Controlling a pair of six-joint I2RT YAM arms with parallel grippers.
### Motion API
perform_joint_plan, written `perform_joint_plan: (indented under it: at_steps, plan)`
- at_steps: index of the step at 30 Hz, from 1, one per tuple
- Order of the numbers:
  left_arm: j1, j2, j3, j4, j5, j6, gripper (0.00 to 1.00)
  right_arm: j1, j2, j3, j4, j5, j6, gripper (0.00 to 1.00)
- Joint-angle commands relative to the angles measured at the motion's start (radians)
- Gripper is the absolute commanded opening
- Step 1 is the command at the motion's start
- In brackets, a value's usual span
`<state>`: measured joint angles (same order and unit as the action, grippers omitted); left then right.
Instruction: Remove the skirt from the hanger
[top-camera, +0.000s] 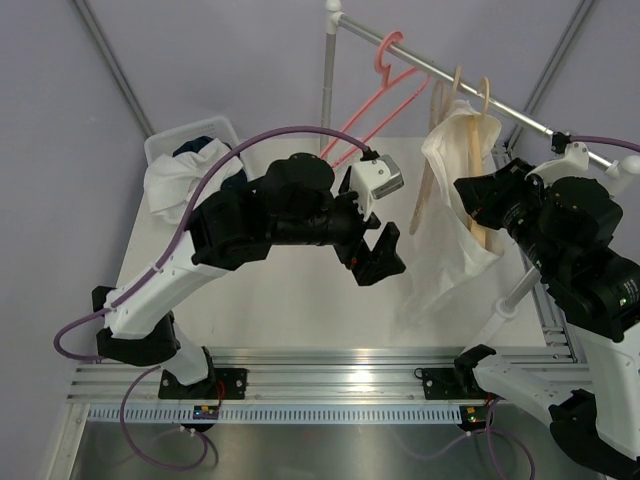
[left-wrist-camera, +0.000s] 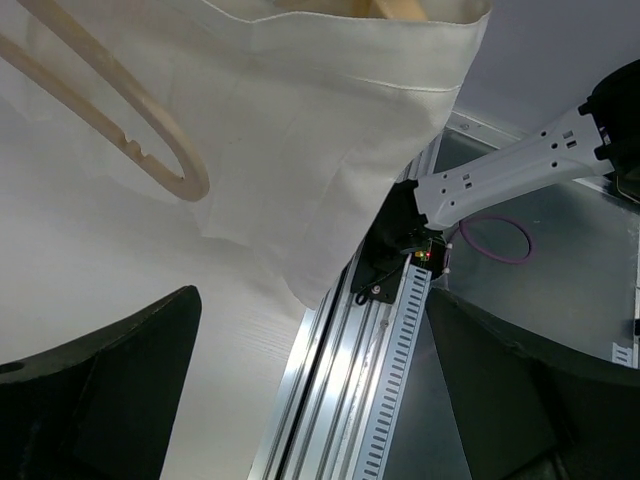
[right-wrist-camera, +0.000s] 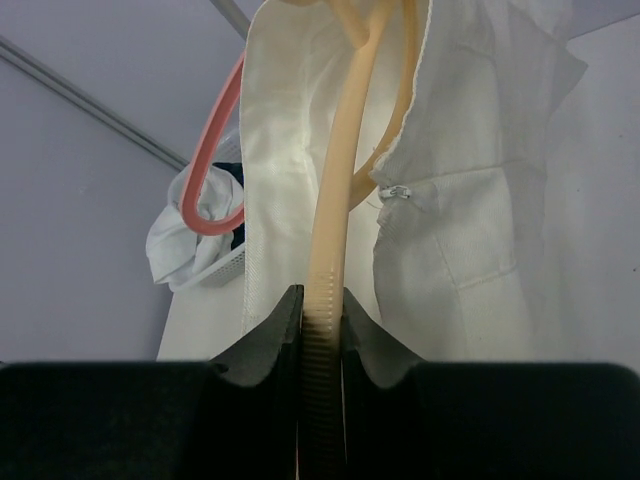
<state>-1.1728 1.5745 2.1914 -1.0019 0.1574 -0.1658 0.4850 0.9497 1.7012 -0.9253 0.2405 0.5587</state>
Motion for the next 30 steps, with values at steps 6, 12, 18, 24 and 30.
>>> perform_joint_plan:
  at_steps: [6, 12, 18, 24, 30]
  plan:
    - [-0.166, 0.056, 0.056, 0.029, -0.258, -0.008, 0.99, -0.003, -0.011, 0.017, 0.049, 0.042, 0.176, 0.00]
    - [-0.284, 0.064, -0.008, 0.100, -0.451, 0.015, 0.99, -0.003, -0.009, 0.015, -0.024, 0.051, 0.288, 0.00]
    - [-0.407, 0.061, -0.085, 0.221, -0.527, 0.113, 0.99, -0.003, -0.029, 0.012, -0.079, 0.025, 0.349, 0.00]
    - [-0.441, 0.067, -0.186, 0.374, -0.467, 0.095, 0.99, -0.003, -0.066, 0.018, -0.115, 0.025, 0.343, 0.00]
    - [-0.441, 0.130, -0.203, 0.448, -0.452, 0.107, 0.99, -0.003, -0.081, 0.028, -0.106, 0.003, 0.316, 0.00]
